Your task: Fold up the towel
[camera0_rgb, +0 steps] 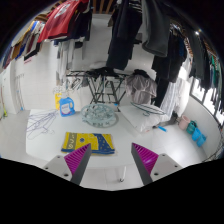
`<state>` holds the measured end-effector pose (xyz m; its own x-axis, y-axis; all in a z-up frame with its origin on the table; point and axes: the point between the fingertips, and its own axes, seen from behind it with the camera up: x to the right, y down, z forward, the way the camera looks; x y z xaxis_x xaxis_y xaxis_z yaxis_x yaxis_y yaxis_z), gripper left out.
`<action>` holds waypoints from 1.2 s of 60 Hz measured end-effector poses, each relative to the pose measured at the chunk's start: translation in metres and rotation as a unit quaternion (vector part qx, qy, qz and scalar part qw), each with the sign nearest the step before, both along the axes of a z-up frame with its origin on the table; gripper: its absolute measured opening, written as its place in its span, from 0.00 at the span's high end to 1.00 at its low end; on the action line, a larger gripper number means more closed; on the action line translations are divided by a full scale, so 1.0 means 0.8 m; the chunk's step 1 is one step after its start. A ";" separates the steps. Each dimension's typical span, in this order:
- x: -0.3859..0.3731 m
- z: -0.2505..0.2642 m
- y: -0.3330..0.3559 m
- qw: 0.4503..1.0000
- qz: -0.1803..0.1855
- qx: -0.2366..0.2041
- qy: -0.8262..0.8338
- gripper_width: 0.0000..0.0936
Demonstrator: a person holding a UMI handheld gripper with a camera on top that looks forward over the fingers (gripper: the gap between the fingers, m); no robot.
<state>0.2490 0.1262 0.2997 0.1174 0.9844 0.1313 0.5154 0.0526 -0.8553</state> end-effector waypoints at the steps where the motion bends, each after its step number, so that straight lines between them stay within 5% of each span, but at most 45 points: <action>1: 0.000 -0.001 -0.002 1.000 0.002 -0.002 -0.001 0.09; 37: -0.063 -0.074 -0.266 0.994 0.090 -0.055 -0.003 0.09; 72: -0.273 -0.303 -0.336 0.994 0.095 -0.041 -0.032 0.09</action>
